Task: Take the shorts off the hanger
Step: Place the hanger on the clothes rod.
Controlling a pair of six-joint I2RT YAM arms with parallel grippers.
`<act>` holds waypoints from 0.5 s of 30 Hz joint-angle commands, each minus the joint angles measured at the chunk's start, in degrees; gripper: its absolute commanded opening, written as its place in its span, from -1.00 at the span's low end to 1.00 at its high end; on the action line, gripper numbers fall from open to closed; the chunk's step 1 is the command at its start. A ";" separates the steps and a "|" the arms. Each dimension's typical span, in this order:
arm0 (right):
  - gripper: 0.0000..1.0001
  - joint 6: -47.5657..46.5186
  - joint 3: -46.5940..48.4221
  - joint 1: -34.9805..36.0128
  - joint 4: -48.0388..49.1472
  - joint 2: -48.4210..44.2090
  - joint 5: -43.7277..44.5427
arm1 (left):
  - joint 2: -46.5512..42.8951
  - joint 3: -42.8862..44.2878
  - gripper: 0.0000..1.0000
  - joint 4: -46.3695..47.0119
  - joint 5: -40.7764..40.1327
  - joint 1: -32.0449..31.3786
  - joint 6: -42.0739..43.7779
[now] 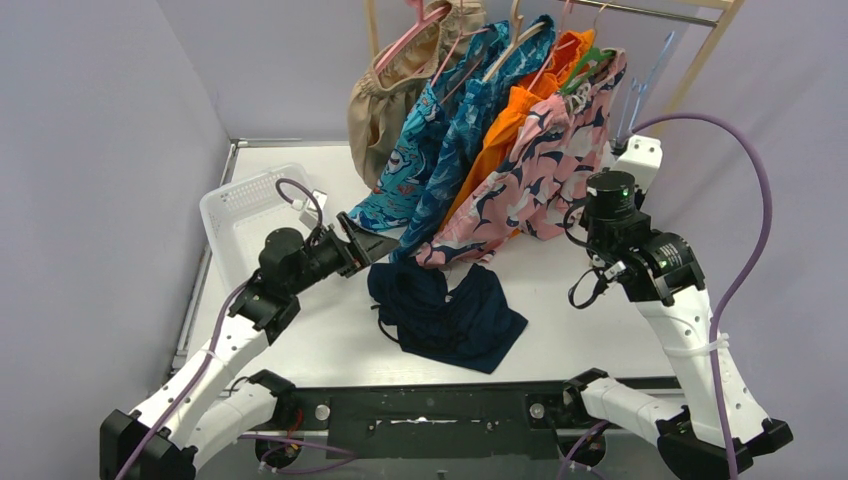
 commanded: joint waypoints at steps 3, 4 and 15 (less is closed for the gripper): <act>-1.00 -3.78 2.73 -1.34 4.29 -0.04 0.62 | 0.20 4.11 0.62 -0.03 -0.23 1.24 1.62; -1.00 -3.97 2.75 -1.49 4.39 0.14 0.16 | 0.18 4.14 0.62 0.11 -0.36 1.38 1.59; -1.00 -5.38 1.19 -3.81 6.59 0.96 -2.49 | -2.92 0.89 0.63 -0.23 -2.12 1.73 0.89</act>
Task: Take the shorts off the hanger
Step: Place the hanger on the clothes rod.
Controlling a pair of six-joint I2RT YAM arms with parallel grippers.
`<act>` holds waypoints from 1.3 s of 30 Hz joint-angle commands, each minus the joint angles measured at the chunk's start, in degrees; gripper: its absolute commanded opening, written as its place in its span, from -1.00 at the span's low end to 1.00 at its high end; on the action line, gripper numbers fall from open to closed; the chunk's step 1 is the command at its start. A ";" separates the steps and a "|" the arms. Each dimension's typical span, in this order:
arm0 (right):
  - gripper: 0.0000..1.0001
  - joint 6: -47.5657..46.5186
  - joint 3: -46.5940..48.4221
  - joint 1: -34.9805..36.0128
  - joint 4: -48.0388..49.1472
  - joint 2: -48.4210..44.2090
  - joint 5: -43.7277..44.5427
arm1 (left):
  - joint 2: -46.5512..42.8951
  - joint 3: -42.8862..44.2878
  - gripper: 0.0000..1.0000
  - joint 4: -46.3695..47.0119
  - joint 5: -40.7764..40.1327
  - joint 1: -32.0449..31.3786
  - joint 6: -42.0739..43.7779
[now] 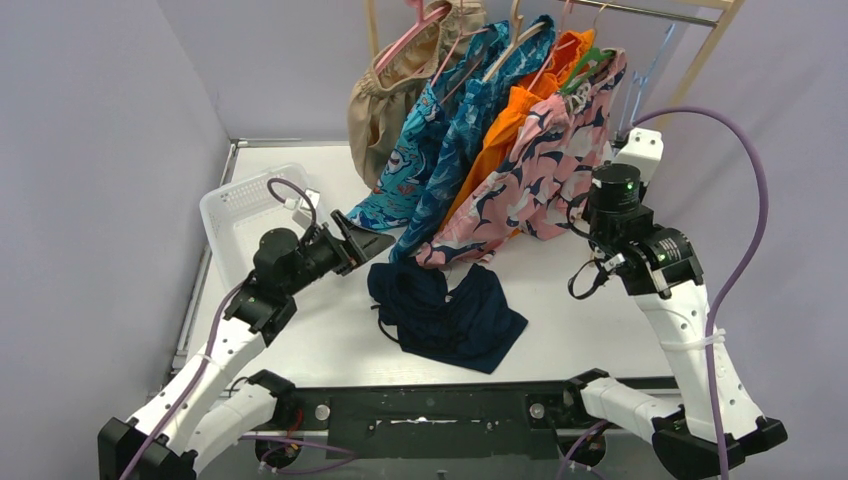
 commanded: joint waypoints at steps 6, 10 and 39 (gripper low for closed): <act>-1.00 -5.86 1.85 -1.54 2.29 -1.52 1.71 | -6.26 -2.05 0.63 1.77 0.27 1.41 -2.89; -1.00 -5.93 1.92 -1.63 3.22 -1.39 1.98 | -5.14 -0.58 0.63 0.86 -1.95 1.75 -0.43; -1.00 -13.17 0.80 -4.41 12.31 0.05 -2.18 | -4.86 -2.93 0.63 4.49 -2.32 1.76 -1.87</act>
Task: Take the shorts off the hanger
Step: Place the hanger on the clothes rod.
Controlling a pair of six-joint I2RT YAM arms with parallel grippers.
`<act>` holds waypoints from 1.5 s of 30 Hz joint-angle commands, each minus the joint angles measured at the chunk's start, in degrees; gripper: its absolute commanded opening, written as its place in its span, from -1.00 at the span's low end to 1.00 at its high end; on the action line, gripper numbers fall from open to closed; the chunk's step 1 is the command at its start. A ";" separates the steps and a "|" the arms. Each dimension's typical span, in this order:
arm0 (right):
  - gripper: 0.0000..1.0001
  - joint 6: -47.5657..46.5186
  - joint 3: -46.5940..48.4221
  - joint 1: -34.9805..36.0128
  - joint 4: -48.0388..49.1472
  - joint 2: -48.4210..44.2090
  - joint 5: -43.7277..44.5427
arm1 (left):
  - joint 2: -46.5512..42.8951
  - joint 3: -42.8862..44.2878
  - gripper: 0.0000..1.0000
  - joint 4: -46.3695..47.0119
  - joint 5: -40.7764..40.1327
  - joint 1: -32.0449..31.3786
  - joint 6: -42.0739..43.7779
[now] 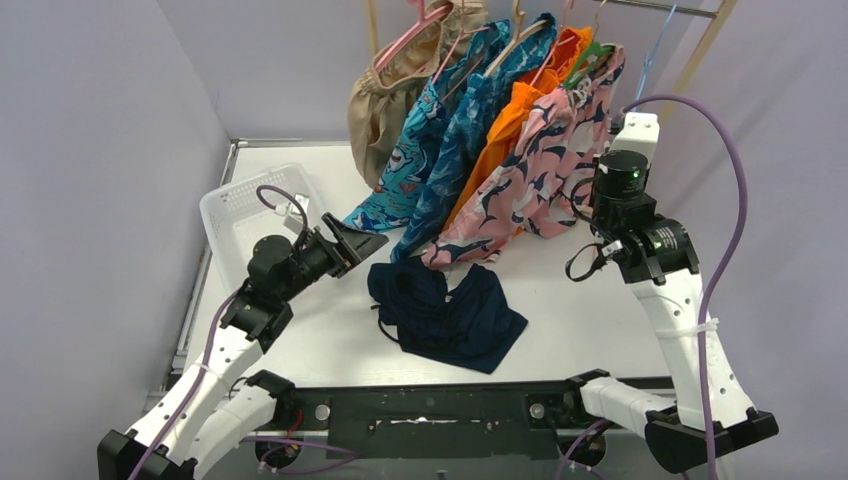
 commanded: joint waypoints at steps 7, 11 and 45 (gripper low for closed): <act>-1.00 -4.54 -1.51 -0.24 5.96 -4.80 -1.33 | -0.56 -1.20 0.62 5.49 -0.38 0.28 -0.73; -1.00 -5.11 -1.73 -0.37 6.72 -4.51 -0.03 | -0.31 -1.07 0.62 5.94 -0.12 0.28 -0.97; 0.82 8.64 -1.02 -12.94 -6.05 -8.60 -15.96 | 1.16 0.79 0.63 3.06 1.39 0.28 2.27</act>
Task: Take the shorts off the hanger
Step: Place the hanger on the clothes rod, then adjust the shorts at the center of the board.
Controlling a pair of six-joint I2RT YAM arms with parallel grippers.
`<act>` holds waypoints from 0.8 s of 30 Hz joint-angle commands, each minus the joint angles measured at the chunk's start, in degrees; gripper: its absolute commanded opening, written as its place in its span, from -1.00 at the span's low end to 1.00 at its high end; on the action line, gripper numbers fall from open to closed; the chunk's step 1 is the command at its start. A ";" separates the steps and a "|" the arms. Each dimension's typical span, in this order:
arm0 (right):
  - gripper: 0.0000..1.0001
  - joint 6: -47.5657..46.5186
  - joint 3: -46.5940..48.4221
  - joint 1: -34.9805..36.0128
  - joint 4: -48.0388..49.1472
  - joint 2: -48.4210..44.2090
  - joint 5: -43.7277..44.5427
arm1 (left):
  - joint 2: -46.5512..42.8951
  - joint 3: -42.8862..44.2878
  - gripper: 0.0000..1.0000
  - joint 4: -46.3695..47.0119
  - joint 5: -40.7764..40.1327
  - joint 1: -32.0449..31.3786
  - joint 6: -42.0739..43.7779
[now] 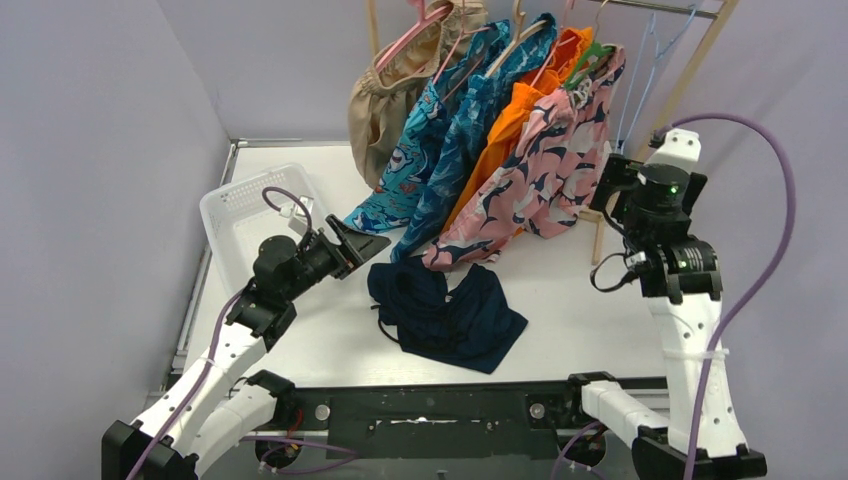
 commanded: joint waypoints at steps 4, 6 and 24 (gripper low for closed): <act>0.92 11.24 0.44 -0.23 -9.87 -9.48 -5.83 | -0.82 2.68 0.64 -1.54 1.52 0.28 3.94; 0.93 14.06 -0.73 -0.24 -11.31 -12.61 -8.88 | -0.97 2.39 0.64 -2.00 1.71 0.28 4.16; 0.80 28.72 -30.62 28.68 7.26 -10.22 -26.27 | 7.29 1.29 0.64 -9.94 -0.12 -5.99 7.47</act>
